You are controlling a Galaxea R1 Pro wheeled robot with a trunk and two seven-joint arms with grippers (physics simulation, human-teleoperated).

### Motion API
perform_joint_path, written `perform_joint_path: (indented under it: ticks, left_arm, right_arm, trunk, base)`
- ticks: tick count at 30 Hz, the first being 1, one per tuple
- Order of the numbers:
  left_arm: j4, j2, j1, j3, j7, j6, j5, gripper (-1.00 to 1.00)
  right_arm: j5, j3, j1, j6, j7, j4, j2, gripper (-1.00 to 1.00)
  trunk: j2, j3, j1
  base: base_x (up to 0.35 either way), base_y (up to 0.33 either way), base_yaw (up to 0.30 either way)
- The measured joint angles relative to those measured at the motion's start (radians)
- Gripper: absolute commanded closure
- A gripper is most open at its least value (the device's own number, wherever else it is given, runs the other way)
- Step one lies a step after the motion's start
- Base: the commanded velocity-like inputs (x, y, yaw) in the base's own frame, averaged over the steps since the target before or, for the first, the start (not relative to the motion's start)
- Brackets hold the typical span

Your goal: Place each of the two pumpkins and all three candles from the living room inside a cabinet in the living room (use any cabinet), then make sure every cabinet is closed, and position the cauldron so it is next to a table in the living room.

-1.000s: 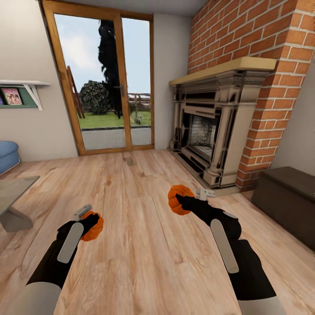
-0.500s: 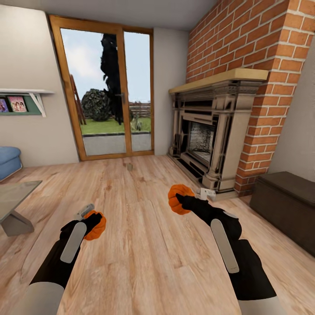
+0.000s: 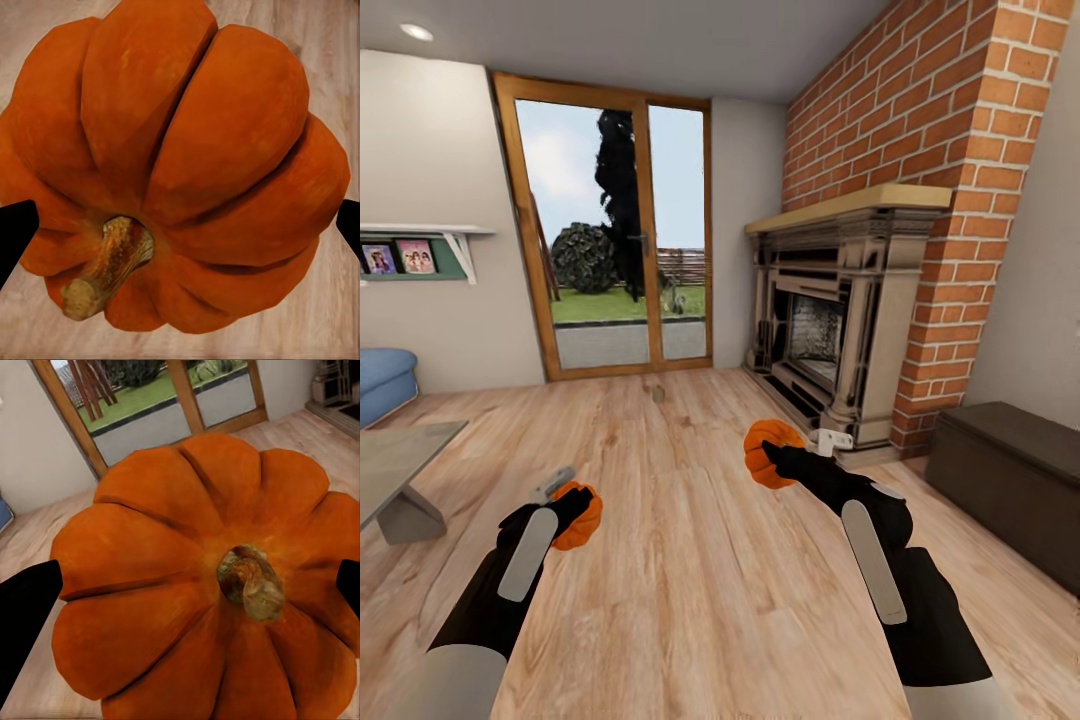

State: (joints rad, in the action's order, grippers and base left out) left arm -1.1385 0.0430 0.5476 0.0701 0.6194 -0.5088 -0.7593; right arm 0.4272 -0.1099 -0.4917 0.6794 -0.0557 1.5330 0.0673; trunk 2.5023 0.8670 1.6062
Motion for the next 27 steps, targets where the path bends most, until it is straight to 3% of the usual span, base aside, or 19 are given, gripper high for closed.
perform_joint_path:
  ticks: [7, 12, 22, 27]
  left_arm:
    - [0.000, 0.000, 0.000, -0.001, 0.000, -0.001, -0.001, 1.00]
    - [-0.001, 0.000, 0.000, -0.001, -0.001, 0.000, -0.001, 1.00]
    - [-0.001, 0.000, 0.000, -0.002, -0.002, -0.002, -0.004, 1.00]
    - [0.000, -0.001, 0.000, -0.056, 0.000, -0.002, -0.002, 1.00]
  right_arm:
    - [0.000, 0.000, 0.000, 0.000, -0.002, -0.001, 0.001, 1.00]
    - [0.001, 0.000, 0.000, 0.000, -0.001, 0.000, 0.001, 1.00]
    - [0.000, 0.001, 0.000, 0.000, 0.000, 0.000, 0.000, 1.00]
    - [0.000, 0.001, 0.000, 0.001, -0.002, -0.002, 0.001, 1.00]
  trunk:
    - [-0.002, -0.016, -0.003]
    - [-0.003, -0.031, -0.006]
    - [-0.072, -0.062, -0.044]
    - [-0.101, -0.068, -0.059]
  base:
    - [-0.323, 0.000, 0.000]
    - [-0.081, 0.000, 0.000]
    - [-0.004, 0.000, 0.000]
    - [0.000, 0.000, 0.003]
